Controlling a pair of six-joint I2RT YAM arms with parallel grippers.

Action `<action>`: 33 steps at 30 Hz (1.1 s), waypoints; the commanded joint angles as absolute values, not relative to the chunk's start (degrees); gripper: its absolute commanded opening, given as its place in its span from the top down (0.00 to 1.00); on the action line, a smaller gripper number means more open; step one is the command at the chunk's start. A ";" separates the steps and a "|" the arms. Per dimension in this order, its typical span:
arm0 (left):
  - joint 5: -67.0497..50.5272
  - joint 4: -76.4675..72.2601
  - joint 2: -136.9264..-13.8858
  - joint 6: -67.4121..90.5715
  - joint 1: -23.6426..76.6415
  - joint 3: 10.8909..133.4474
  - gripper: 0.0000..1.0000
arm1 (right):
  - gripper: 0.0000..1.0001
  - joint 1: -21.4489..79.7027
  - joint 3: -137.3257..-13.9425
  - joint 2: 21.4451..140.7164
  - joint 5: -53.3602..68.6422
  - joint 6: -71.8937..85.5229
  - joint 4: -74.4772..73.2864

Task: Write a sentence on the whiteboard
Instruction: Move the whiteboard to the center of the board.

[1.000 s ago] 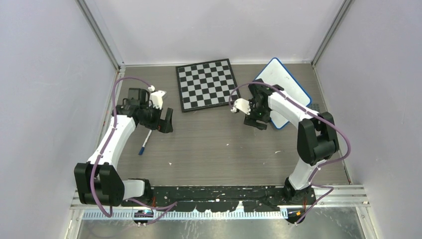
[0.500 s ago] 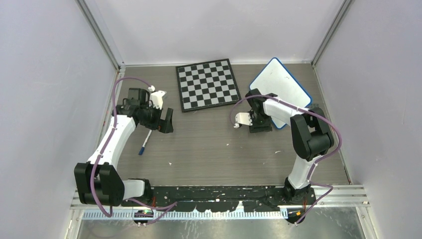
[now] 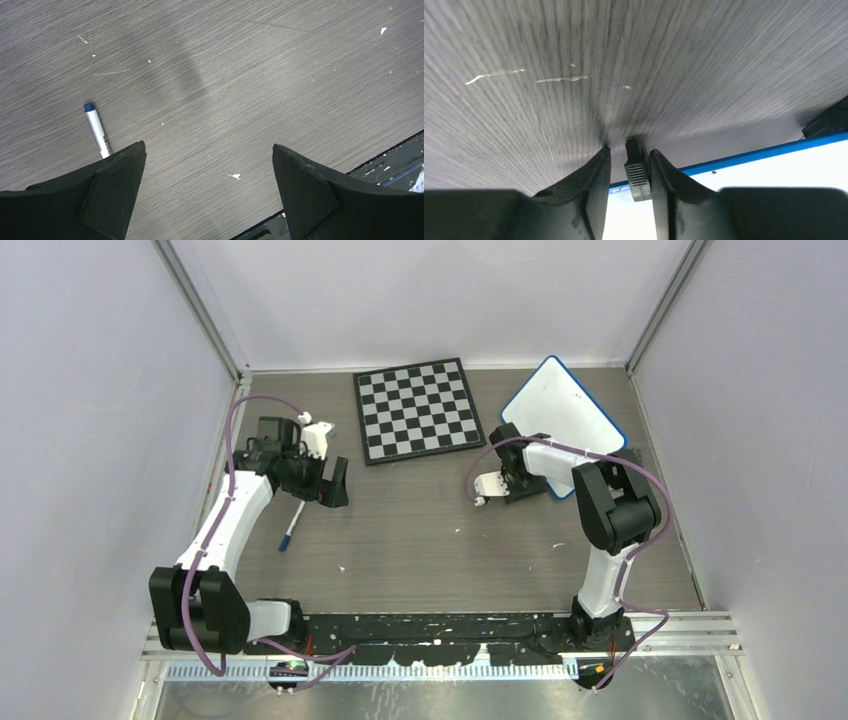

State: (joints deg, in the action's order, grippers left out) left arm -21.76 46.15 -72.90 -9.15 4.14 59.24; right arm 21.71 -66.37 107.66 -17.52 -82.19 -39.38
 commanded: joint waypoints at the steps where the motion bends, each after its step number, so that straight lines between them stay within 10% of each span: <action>1: -21.63 45.99 -72.22 -7.97 4.38 60.94 0.00 | 0.70 22.30 -63.71 107.46 -20.38 -87.18 -36.84; 9: -19.79 45.70 -73.88 -4.19 4.38 62.45 0.00 | 0.99 27.22 -56.77 100.58 -18.47 -88.54 -35.58; 31: -14.52 40.49 -76.99 6.41 4.40 64.43 0.00 | 1.00 52.19 -46.40 94.31 -26.10 -82.00 -32.26; 33: -15.70 39.61 -77.84 6.63 4.78 64.52 0.00 | 0.86 52.63 -45.43 93.10 -27.58 -80.34 -31.55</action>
State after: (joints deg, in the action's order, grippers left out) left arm -13.58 43.07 -76.69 4.82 4.14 62.24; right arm 51.86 -47.09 95.26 -24.27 -82.78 -33.71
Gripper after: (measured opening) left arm 0.996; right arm 0.221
